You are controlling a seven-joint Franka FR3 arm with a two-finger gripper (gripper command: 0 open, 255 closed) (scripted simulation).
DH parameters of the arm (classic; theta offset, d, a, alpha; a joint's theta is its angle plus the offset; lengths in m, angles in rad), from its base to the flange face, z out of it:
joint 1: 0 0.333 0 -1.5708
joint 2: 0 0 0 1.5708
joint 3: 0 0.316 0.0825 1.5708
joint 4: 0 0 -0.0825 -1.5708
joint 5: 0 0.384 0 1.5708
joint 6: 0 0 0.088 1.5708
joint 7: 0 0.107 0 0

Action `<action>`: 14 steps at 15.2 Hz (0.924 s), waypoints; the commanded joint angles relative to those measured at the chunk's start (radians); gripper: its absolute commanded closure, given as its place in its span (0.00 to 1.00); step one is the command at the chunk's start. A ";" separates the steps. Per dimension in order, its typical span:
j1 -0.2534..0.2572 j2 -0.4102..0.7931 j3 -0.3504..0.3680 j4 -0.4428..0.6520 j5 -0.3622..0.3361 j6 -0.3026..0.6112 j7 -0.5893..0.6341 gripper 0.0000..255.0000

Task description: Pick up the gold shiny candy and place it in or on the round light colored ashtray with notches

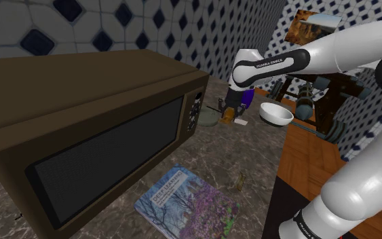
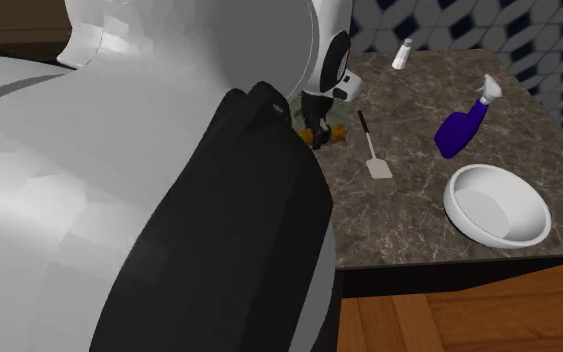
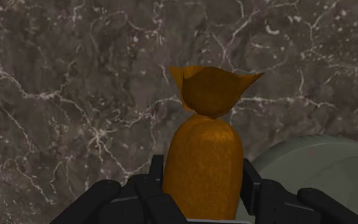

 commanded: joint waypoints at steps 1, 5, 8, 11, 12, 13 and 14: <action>0.004 0.075 0.004 0.095 -0.010 -0.021 0.012 1.00; 0.020 0.231 0.007 0.302 -0.031 -0.075 0.035 1.00; 0.035 0.354 0.007 0.478 -0.045 -0.129 0.048 1.00; 0.055 0.489 0.005 0.683 -0.058 -0.200 0.057 1.00; 0.061 0.528 0.004 0.744 -0.061 -0.223 0.058 1.00; 0.061 0.531 0.003 0.736 -0.062 -0.211 0.059 1.00; 0.061 0.535 0.003 0.728 -0.062 -0.200 0.060 1.00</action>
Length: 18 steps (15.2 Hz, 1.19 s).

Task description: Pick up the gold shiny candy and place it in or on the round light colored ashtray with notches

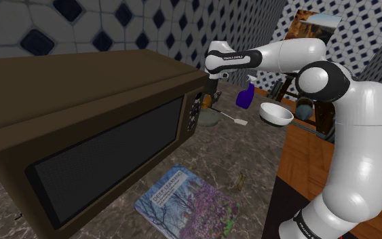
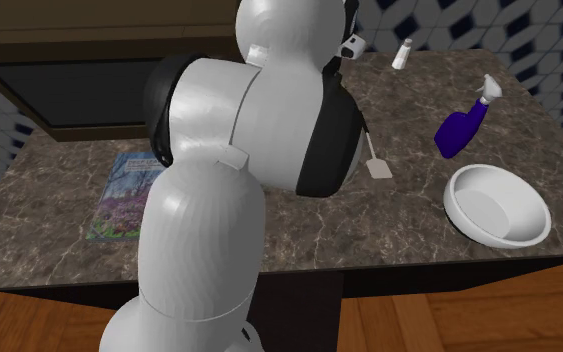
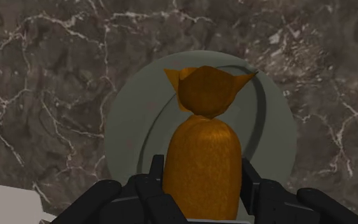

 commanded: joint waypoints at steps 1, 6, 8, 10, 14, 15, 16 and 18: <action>0.000 0.016 -0.001 -0.005 -0.002 0.021 0.001 1.00; 0.000 0.037 -0.003 -0.039 -0.006 0.076 0.006 1.00; 0.000 0.046 -0.004 -0.051 -0.008 0.097 0.007 1.00; 0.001 0.055 -0.005 -0.061 -0.009 0.116 0.009 1.00; 0.001 0.056 -0.005 -0.061 -0.009 0.116 0.009 1.00; 0.001 0.056 -0.005 -0.061 -0.009 0.116 0.009 1.00; 0.001 0.056 -0.005 -0.061 -0.009 0.116 0.009 1.00; 0.001 0.056 -0.005 -0.061 -0.009 0.116 0.009 0.00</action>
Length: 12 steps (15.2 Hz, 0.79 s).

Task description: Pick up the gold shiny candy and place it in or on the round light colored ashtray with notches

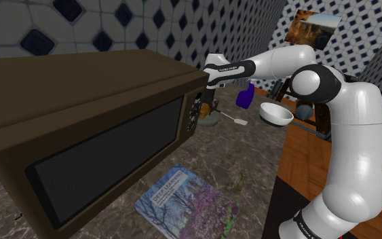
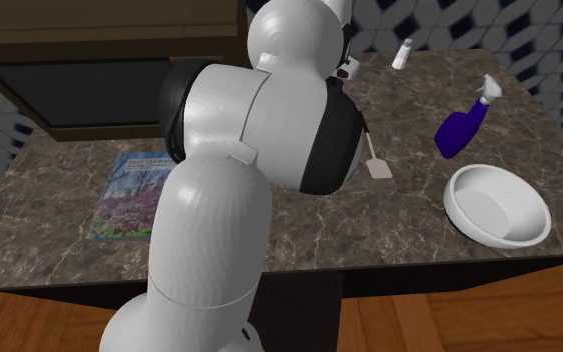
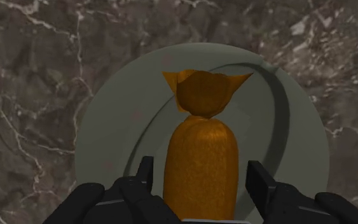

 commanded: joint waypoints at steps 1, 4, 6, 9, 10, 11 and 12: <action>0.000 0.000 0.000 0.000 0.000 0.000 0.000 0.00; 0.000 0.000 0.000 0.000 0.000 0.000 0.000 0.00; 0.001 -0.011 0.001 0.017 0.002 -0.028 -0.001 0.00; 0.003 -0.033 0.004 0.076 0.007 -0.109 -0.005 0.00; 0.003 -0.033 0.004 0.076 0.007 -0.109 -0.005 0.00; 0.003 -0.033 0.004 0.076 0.007 -0.109 -0.005 0.00; 0.003 -0.033 0.004 0.076 0.007 -0.109 -0.005 0.00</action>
